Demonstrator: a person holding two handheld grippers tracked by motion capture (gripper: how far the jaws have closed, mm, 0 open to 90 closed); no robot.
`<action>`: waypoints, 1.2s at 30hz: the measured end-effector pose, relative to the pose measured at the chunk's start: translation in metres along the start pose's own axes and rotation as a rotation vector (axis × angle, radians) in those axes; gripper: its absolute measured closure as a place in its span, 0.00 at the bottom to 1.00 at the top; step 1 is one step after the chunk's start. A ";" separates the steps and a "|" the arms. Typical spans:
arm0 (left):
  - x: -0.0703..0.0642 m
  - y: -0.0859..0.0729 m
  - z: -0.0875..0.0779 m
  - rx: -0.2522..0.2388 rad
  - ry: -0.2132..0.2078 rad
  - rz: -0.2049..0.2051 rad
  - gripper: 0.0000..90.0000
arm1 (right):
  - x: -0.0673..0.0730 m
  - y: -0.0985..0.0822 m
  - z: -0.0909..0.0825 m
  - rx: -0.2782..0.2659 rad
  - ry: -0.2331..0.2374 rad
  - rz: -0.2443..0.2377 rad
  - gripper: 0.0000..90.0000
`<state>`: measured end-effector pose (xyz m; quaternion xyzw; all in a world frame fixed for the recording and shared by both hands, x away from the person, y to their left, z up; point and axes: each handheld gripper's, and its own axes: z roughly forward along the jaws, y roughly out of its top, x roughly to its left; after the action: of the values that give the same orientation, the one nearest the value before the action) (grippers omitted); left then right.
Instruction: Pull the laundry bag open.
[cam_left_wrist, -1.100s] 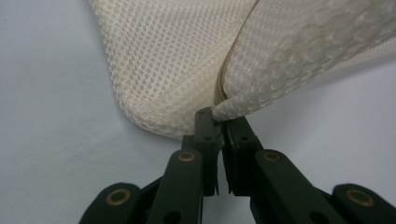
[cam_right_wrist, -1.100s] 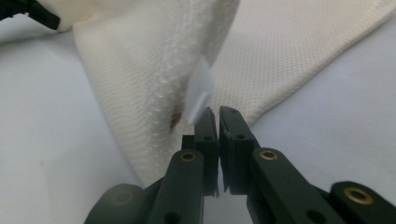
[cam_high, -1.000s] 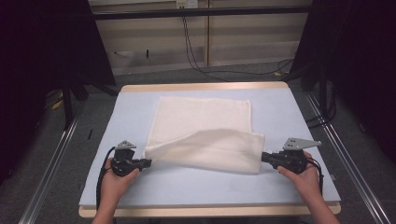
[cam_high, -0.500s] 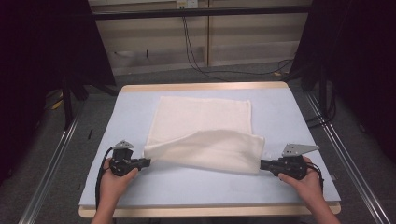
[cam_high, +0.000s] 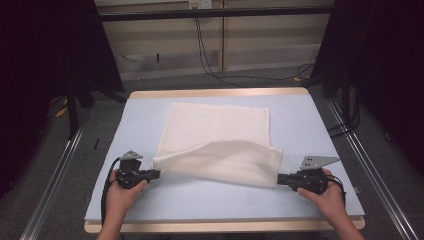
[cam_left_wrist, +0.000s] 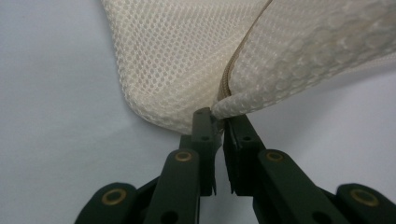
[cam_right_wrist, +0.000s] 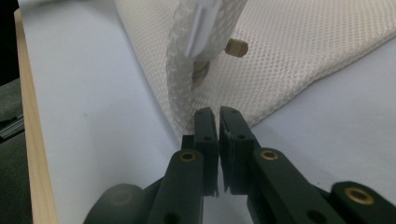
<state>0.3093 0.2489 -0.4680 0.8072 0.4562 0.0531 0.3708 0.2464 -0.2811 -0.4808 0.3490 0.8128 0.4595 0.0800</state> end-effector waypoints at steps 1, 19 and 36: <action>0.000 0.000 0.000 -0.003 0.001 -0.005 0.92 | 0.001 0.000 0.000 0.000 -0.003 0.000 0.95; 0.001 -0.001 0.002 0.018 -0.015 -0.018 0.93 | 0.008 0.009 0.004 -0.041 0.045 -0.044 0.94; 0.008 -0.002 -0.004 -0.005 -0.021 -0.047 0.90 | 0.011 0.007 0.007 0.006 0.062 -0.058 0.94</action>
<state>0.3106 0.2581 -0.4683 0.7958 0.4712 0.0370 0.3786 0.2443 -0.2670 -0.4770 0.3111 0.8259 0.4653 0.0670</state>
